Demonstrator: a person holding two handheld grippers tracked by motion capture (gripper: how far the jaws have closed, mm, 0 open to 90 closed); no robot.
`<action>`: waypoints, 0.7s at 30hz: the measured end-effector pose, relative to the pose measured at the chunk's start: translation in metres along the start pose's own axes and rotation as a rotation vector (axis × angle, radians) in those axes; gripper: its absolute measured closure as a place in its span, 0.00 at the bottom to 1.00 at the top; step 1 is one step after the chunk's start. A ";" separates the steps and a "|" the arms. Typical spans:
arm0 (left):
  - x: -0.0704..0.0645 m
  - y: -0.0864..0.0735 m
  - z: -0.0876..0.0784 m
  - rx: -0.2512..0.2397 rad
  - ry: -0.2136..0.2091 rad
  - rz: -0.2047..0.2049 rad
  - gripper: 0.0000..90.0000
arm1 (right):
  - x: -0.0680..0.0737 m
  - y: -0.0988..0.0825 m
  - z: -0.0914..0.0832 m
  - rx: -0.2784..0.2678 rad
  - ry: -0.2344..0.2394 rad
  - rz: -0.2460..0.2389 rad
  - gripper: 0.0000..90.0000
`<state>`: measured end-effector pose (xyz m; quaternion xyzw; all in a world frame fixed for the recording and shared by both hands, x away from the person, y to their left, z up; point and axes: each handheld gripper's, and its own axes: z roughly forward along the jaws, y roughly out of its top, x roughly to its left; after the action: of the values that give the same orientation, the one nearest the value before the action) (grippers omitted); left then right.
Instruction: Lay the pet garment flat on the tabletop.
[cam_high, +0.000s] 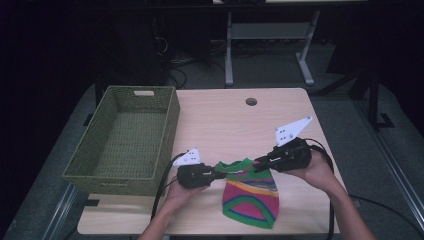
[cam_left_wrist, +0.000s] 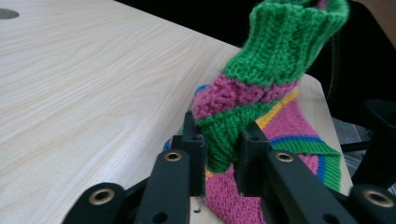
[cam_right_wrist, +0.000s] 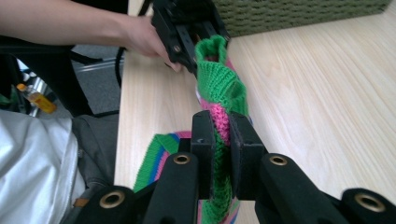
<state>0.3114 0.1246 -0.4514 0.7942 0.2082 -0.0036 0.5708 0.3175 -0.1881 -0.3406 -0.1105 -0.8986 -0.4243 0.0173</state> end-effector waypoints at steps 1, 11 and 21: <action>0.000 0.001 -0.001 -0.001 -0.004 0.000 0.87 | -0.001 -0.001 -0.001 0.006 -0.008 0.003 0.91; -0.004 0.014 -0.010 0.009 -0.009 0.002 0.90 | -0.009 -0.007 -0.003 0.027 -0.056 0.025 0.91; -0.004 0.031 -0.011 0.049 0.039 -0.001 0.90 | -0.017 -0.009 -0.005 0.026 -0.088 0.058 0.91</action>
<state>0.3156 0.1255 -0.4190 0.8077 0.2196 0.0064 0.5471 0.3316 -0.2009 -0.3463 -0.1551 -0.9002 -0.4068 -0.0084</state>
